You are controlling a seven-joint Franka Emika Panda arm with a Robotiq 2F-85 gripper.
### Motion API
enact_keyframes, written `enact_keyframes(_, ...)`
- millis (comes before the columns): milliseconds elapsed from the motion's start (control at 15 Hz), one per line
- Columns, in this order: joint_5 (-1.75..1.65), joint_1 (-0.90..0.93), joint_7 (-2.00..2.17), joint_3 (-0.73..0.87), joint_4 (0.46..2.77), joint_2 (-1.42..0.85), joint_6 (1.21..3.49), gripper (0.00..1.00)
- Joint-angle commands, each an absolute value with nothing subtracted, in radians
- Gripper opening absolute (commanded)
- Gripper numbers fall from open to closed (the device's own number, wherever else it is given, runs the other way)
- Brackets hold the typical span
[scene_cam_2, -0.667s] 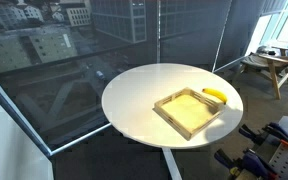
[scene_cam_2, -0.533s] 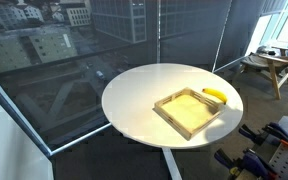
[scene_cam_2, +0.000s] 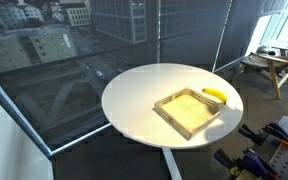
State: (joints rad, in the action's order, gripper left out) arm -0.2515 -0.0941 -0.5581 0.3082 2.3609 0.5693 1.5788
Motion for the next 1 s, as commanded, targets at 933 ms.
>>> enact_keyframes(933,-0.137,-0.084,-0.572,0.313,2.347,0.52,1.69,1.0)
